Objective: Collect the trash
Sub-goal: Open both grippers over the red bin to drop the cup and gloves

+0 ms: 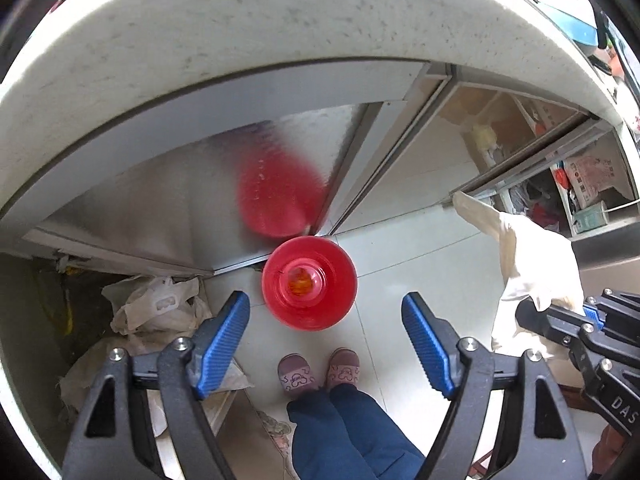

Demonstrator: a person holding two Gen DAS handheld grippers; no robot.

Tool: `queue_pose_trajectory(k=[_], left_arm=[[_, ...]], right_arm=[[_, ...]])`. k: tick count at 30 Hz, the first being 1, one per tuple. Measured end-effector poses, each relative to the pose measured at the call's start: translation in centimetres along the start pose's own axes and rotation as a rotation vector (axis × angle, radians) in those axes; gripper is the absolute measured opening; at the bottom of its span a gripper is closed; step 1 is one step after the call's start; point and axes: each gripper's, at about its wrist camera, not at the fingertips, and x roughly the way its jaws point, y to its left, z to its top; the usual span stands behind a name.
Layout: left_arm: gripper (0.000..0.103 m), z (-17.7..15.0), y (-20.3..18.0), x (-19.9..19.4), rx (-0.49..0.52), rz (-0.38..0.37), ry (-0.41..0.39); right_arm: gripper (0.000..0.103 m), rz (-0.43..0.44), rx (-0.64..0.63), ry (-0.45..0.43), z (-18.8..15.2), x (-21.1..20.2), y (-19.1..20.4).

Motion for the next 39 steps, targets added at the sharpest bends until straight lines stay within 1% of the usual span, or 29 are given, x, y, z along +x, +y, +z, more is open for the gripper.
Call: queue_pose_trajectory(k=[2,4,6,10,12,14,18,21,24,26,29,30,31,35,38,39], left_arm=[[0.082,-0.3,0.4,-0.3,-0.015,-0.016,0.010],[0.083,-0.9,1.2,-0.6,-0.039,-0.023,0.005],[0.083,-1.5,1.8,-0.9,-0.059,-0.008,-0.005],[0.090,-2.8,3.4,-1.1,-0.105,0.025,-0.005],[0.090,-3.4,4.2,-1.1,-0.131,0.011,-0.002],[0.090,-3.9,5.1,-1.1,-0.160,0.002,-0.021],[0.090,-4.5,5.8,-0.5,-0.158,0.071,-0.017],[0.091,-5.0,6.9,-0.1,-0.174,0.080,-0.002],[0.091,-5.3,7.8,-0.1,-0.192,0.090,-0.008],[0.095,-5.5,8.4,-0.1,-0.199,0.092,-0.014],[0.097,-5.9,8.7,-0.1,-0.195,0.109,-0.017],[0.102,-6.0,8.7,-0.1,-0.190,0.113,-0.018],[0.103,-6.1,8.7,-0.1,-0.188,0.115,-0.017],[0.103,-6.6,9.3,0.1,-0.209,0.106,-0.004],[0.103,-6.9,9.7,0.3,-0.214,0.113,0.008],[0.103,-7.0,9.8,0.5,-0.214,0.115,0.013]], right_arm=[[0.007,0.007,0.001,-0.001,0.0,0.0,-0.1],[0.007,0.020,-0.002,0.002,0.0,0.0,-0.1],[0.007,0.029,-0.010,0.009,0.1,0.5,-0.5],[0.007,0.038,-0.038,0.026,0.2,1.9,-0.5],[0.007,0.047,-0.052,0.041,0.3,2.9,-0.3],[0.007,0.052,-0.068,0.052,0.3,3.9,-0.2],[0.007,0.038,-0.091,0.065,0.3,6.0,0.1],[0.007,0.046,-0.106,0.095,0.3,7.9,0.4],[0.007,0.053,-0.125,0.104,0.4,9.1,0.9],[0.007,0.053,-0.134,0.101,0.6,9.8,0.7],[0.007,0.044,-0.139,0.111,0.0,10.9,1.0],[0.008,0.048,-0.137,0.112,0.1,11.2,0.8],[0.008,0.055,-0.137,0.111,0.0,11.3,1.1],[0.010,0.054,-0.150,0.114,0.0,11.8,2.0],[0.011,0.060,-0.149,0.117,0.2,12.1,2.5],[0.015,0.064,-0.152,0.120,0.2,12.2,2.4]])
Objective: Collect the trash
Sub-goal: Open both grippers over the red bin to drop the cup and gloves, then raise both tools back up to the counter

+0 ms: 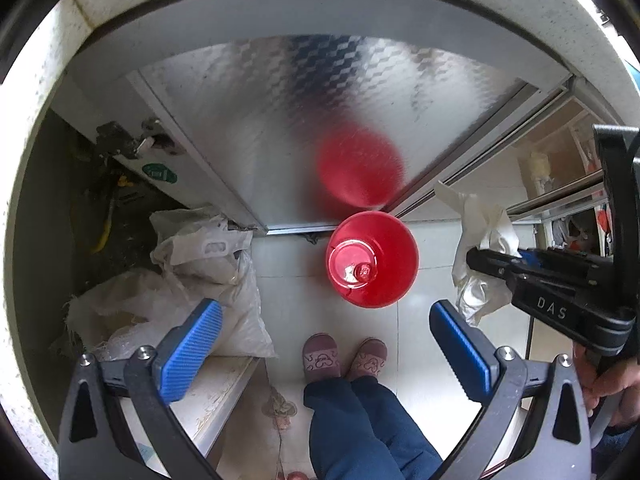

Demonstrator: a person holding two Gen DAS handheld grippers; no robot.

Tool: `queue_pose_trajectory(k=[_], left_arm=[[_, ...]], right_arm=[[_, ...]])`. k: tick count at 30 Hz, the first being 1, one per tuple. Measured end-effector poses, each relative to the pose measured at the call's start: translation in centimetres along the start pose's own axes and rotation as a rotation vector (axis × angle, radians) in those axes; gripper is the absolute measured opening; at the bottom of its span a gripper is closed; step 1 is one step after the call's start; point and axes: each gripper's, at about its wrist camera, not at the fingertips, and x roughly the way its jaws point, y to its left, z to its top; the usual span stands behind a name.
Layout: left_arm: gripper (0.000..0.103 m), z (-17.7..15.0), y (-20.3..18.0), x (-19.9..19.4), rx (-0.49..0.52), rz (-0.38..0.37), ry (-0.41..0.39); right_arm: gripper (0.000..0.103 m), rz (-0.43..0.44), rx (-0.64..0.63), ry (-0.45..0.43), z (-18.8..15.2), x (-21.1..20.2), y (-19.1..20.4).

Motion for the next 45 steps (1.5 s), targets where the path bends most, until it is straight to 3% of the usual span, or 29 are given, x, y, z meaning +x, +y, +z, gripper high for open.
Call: queue_pose_trajectory(k=[1,3,7,9,16,21,28,37,40,45], left_arm=[[0.103,-0.1,0.1,0.1,-0.001,0.003,0.004],[0.103,-0.3,0.2,0.3,-0.003,0.014,0.013],[0.103,-0.9,0.6,0.5,-0.010,0.020,0.019],[0.103,-1.1,0.6,0.6,-0.008,0.021,0.020],[0.103,-1.1,0.3,-1.3,0.000,0.016,0.012],[0.103,-0.6,-0.1,-5.6,0.000,0.005,-0.042],[0.103,0.1,-0.2,-12.9,-0.001,0.003,-0.118],[0.103,1.1,0.6,-21.6,0.000,0.000,-0.247],[0.103,1.9,2.0,-23.7,-0.022,-0.029,-0.282],[0.103,4.2,5.6,-26.4,-0.081,0.017,-0.330]], right_arm=[[0.018,0.000,-0.005,0.002,0.2,0.2,0.2],[0.039,-0.017,-0.010,-0.002,0.3,0.2,0.7],[0.051,-0.046,-0.022,-0.013,0.1,1.0,1.1],[0.063,-0.055,-0.012,-0.010,0.1,1.6,1.1],[0.079,-0.058,0.001,-0.001,-0.3,0.8,1.8],[0.090,-0.067,-0.012,-0.027,-0.8,-3.2,2.5],[0.102,-0.064,-0.016,-0.104,-1.1,-10.3,4.4],[0.102,-0.061,-0.094,-0.220,0.2,-18.8,7.7],[0.102,-0.050,-0.113,-0.249,1.3,-20.5,9.1],[0.102,-0.011,-0.157,-0.271,4.5,-21.8,11.5]])
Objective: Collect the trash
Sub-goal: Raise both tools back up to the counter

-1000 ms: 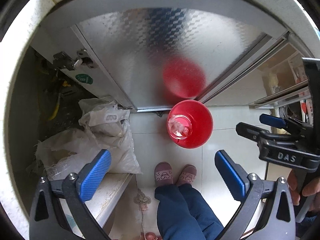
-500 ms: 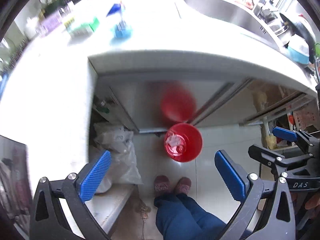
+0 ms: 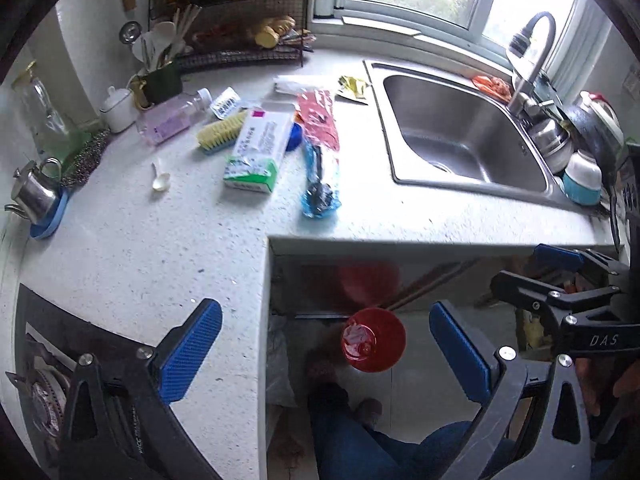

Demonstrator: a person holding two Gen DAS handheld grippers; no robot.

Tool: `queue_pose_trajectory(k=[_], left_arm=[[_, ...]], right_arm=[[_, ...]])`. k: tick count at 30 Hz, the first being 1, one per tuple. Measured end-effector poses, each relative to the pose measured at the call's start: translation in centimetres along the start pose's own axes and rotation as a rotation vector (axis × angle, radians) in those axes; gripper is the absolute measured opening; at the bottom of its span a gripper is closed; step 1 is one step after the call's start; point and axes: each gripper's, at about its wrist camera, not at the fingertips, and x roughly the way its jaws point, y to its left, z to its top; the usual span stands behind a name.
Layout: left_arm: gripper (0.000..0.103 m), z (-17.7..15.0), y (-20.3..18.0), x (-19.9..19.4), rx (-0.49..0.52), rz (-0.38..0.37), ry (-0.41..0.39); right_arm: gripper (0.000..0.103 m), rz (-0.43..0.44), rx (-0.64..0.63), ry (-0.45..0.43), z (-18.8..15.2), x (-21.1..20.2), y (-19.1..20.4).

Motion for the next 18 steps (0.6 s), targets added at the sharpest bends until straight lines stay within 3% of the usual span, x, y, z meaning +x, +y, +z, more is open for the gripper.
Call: queue_pose_trajectory(k=[3,11,18], left_arm=[[0.103,2.0,2.2,-1.0,-0.024,0.021,-0.050],[0.103,7.0,8.9,-0.2,-0.097,0.095,-0.089],[0.103,10.2,14.4,2.3,-0.145,0.161,-0.034]], right_arm=[[0.102,0.014,-0.039,-0.011,2.3,0.2,1.8],[0.102,0.033,-0.130,-0.069,9.7,2.4,7.9],[0.102,0.038,-0.181,-0.052,14.6,6.0,12.6]])
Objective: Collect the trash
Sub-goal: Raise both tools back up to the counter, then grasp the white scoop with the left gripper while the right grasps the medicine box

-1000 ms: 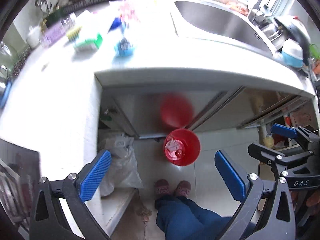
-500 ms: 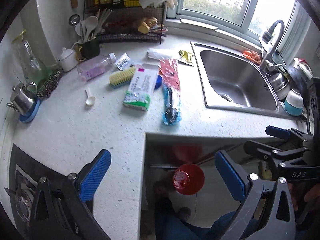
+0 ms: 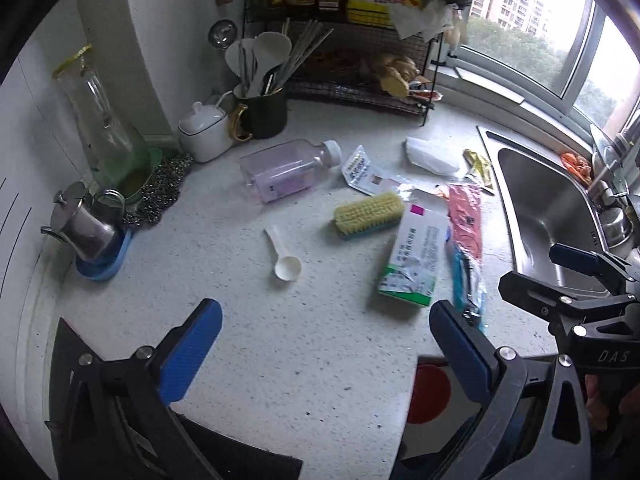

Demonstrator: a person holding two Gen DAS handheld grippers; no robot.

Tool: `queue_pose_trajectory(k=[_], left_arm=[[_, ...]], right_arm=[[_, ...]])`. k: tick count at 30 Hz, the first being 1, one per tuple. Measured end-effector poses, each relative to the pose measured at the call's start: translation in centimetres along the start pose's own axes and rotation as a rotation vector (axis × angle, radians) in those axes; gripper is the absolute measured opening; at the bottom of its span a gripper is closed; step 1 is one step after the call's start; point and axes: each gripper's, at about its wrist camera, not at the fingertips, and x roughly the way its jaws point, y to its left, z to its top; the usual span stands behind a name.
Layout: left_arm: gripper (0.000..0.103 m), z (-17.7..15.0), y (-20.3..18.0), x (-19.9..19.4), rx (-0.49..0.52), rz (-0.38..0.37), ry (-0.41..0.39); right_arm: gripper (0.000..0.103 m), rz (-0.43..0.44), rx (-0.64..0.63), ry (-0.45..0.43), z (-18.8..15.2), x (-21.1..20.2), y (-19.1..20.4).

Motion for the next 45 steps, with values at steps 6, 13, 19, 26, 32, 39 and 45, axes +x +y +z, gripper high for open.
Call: queue_pose_trajectory(k=[6,13,19,26,32,39,45], left_arm=[[0.103,1.3,3.3,4.2,-0.068,0.022,0.071],[0.103,1.1,5.5,8.9,-0.129,-0.009,0.152],[0.103,0.6,6.3,11.3,-0.134,-0.009,0.208],[0.103,0.5,6.7,11.5,-0.138,-0.008,0.217],[0.103,0.2,6.9,12.0,-0.148,-0.023,0.238],[0.103,0.6,7.2,12.3,-0.172,-0.036,0.236],[0.103,1.0,7.6,13.9,-0.210,-0.023,0.269]], right_arm=[[0.102,0.000,0.009,0.086,2.3,5.4,1.9],[0.102,-0.016,0.070,0.197,3.3,10.7,2.2],[0.102,-0.098,0.123,0.236,4.1,13.5,2.0],[0.102,-0.156,0.139,0.252,4.8,14.9,2.4],[0.088,-0.148,0.142,0.302,4.2,16.4,2.7],[0.075,-0.143,0.093,0.287,4.0,15.8,3.0],[0.070,-0.108,0.098,0.259,3.4,12.8,2.6]])
